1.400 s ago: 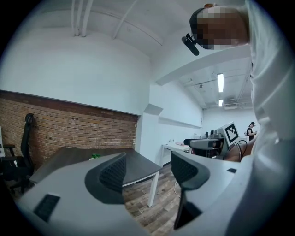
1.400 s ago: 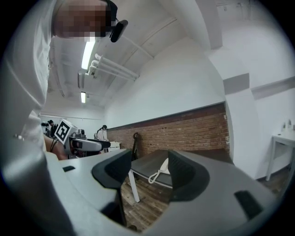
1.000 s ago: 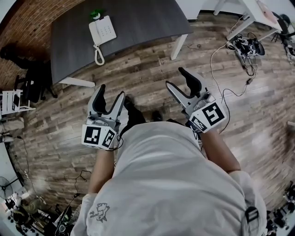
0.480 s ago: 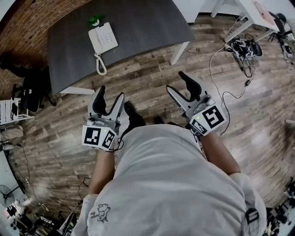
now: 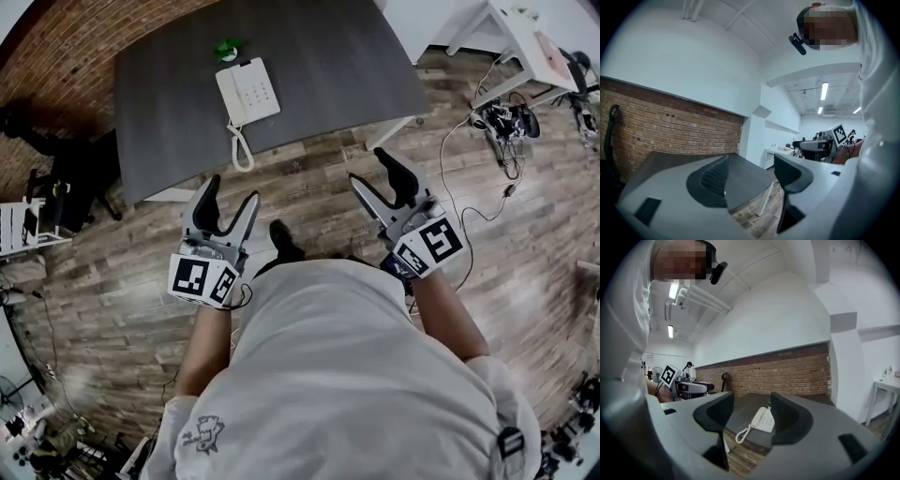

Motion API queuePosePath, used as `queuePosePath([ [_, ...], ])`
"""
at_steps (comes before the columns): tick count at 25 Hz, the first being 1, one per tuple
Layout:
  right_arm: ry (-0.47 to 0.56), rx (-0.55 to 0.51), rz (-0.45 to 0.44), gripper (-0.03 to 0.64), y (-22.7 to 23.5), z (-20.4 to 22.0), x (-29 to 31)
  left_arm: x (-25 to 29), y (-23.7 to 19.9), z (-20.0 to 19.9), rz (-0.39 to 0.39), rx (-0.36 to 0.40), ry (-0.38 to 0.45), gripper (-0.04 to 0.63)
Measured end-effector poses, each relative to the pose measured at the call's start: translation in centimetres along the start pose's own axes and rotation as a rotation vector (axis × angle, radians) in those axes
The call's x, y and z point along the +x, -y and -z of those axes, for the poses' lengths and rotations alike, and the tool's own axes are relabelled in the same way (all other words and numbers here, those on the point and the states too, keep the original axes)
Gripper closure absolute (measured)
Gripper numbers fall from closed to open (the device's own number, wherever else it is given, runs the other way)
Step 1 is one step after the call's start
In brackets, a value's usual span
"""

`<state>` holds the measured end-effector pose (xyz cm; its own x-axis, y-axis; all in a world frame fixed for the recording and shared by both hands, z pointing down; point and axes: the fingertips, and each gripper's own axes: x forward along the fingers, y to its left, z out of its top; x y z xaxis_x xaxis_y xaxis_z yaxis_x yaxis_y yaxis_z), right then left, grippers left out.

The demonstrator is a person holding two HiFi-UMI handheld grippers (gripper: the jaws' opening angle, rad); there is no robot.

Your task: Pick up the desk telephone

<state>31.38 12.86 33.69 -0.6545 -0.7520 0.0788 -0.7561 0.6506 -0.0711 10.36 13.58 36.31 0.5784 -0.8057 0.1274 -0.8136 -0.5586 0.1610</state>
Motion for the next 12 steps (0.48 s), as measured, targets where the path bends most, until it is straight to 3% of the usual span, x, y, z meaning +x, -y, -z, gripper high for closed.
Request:
queuePosePath([
  [12,-0.020,0.013,0.046,0.368,-2.4,-0.6,10.3,-0.8,-11.3,-1.1,0.045,-0.007,0.002,0.278],
])
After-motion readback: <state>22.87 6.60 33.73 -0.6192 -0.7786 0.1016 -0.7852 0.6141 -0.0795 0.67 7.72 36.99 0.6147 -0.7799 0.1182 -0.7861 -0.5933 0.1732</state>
